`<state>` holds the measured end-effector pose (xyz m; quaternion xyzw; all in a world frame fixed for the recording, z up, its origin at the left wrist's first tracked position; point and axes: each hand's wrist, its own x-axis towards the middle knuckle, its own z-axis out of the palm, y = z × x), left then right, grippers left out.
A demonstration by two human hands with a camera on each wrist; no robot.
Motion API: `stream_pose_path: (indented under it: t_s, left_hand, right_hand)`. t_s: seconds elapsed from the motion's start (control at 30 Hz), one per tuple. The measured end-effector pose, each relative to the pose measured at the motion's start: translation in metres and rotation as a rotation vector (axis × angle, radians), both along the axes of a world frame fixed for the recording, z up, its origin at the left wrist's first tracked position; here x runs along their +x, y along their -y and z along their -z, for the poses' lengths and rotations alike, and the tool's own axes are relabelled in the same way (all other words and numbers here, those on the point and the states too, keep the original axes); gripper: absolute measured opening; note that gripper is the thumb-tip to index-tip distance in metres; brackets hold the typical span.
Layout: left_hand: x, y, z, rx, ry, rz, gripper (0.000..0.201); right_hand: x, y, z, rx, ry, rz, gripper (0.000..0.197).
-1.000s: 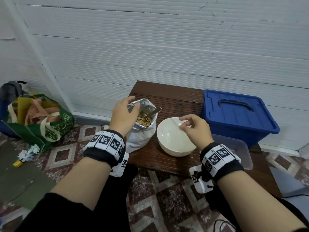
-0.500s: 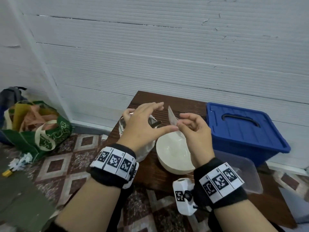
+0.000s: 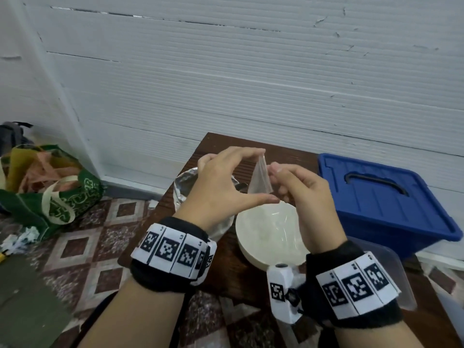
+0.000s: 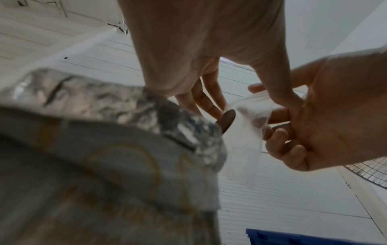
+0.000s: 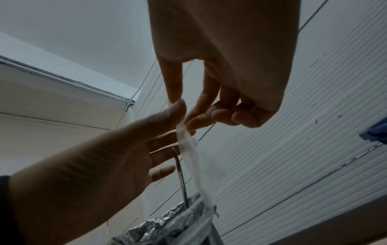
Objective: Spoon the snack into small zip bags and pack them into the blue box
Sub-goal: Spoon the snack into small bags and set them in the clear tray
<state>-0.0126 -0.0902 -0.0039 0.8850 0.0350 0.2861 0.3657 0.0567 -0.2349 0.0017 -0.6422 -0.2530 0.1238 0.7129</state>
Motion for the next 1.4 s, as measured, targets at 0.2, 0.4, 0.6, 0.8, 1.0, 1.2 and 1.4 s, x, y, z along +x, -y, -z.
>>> stream_pose_path:
  t_s: [0.2,0.4,0.6,0.8,1.0,1.2,1.4]
  left_hand:
    - [0.003,0.002,0.005,0.048,0.100,0.055,0.075]
    - [0.001,0.005,0.002,0.084,0.208,0.022,0.058]
    - [0.001,0.010,-0.002,0.028,0.161,0.076,0.083]
    - [-0.001,0.017,-0.004,-0.120,0.212,0.023,0.051]
    - [0.000,0.021,-0.010,-0.489,0.115,-0.010,0.027]
    - [0.000,0.018,-0.008,-0.526,0.095,0.008,0.023]
    - [-0.002,0.017,-0.008,-0.515,0.068,0.077,0.023]
  right_hand:
    - [0.002,0.004,-0.001,-0.051,0.021,0.010,0.011]
    - [0.003,0.005,-0.001,-0.129,0.090,0.163,0.011]
    - [-0.002,0.009,-0.010,-0.108,0.168,0.213,0.013]
    - [-0.002,0.016,-0.013,-0.072,0.147,0.208,0.012]
    - [-0.004,0.017,-0.013,-0.035,0.016,0.084,0.017]
    - [-0.001,0.018,-0.012,-0.051,-0.076,0.036,0.013]
    - [-0.002,0.021,-0.012,-0.067,-0.039,0.039,0.012]
